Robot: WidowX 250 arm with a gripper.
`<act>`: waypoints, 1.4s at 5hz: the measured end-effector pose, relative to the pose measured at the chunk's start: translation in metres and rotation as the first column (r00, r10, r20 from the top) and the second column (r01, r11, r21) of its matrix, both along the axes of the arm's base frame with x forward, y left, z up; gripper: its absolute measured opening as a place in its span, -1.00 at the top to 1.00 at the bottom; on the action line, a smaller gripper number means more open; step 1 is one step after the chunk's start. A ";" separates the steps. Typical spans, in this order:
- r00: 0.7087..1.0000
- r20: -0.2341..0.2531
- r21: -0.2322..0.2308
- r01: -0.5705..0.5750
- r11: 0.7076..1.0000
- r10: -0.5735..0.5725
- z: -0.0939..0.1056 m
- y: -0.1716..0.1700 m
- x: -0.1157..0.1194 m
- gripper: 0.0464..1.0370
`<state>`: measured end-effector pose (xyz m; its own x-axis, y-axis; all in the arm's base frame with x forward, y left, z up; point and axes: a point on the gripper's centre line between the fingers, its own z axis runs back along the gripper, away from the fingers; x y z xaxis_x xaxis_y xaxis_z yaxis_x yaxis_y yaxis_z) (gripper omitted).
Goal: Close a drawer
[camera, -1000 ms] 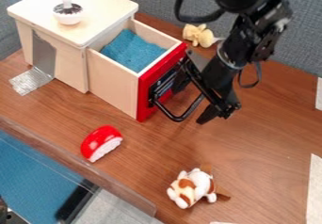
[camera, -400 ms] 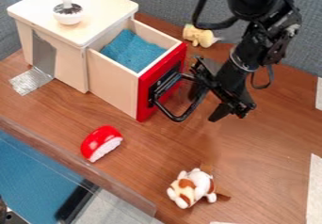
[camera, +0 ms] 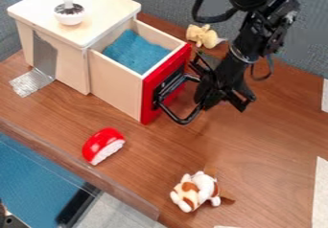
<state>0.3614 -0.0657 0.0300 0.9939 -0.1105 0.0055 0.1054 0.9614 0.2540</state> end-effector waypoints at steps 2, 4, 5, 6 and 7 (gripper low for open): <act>0.995 0.009 -0.001 -0.099 0.995 0.099 0.004 0.032 0.006 0.93; 0.981 0.018 0.029 -0.191 0.981 0.191 0.010 0.076 0.010 0.94; 0.976 0.043 0.034 -0.217 0.976 0.216 0.021 0.089 0.013 0.94; 0.968 0.057 0.045 -0.248 0.968 0.246 0.027 0.106 0.013 0.94; 0.963 0.056 0.053 -0.268 0.962 0.265 0.029 0.116 0.011 0.94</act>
<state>0.3727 0.0506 0.0588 0.9861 0.1566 0.0549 -0.1659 0.9360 0.3104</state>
